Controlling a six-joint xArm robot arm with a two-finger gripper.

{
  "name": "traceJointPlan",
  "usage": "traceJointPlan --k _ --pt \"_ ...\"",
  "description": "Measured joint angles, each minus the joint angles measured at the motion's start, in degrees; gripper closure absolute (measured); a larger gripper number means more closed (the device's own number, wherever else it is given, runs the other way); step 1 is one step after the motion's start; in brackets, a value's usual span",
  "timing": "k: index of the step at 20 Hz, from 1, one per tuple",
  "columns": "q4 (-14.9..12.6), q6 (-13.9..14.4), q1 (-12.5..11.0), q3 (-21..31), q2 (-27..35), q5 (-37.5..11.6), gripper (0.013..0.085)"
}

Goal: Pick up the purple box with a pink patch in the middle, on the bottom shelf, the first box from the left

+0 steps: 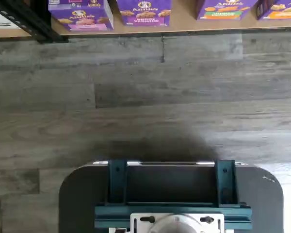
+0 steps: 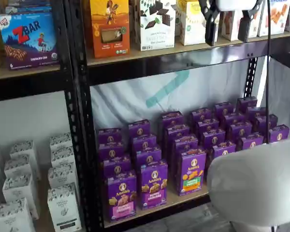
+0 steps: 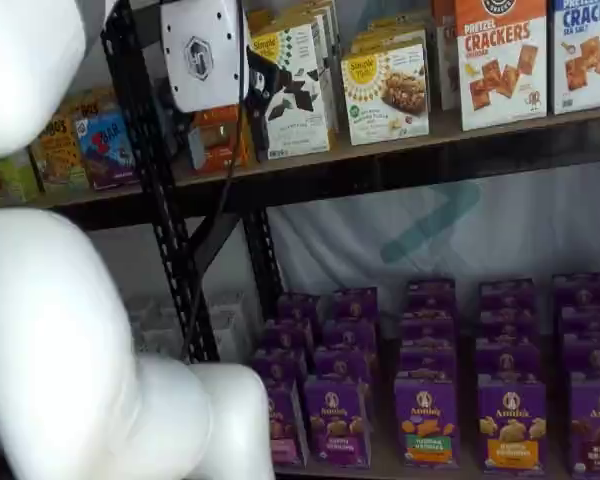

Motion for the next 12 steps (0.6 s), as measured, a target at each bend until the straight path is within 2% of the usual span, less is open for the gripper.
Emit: traceJointPlan --k 8,12 --pt "1.02 -0.5 -0.88 1.16 -1.1 -1.73 0.013" --pt "0.55 0.02 -0.12 2.75 -1.7 -2.49 0.013"
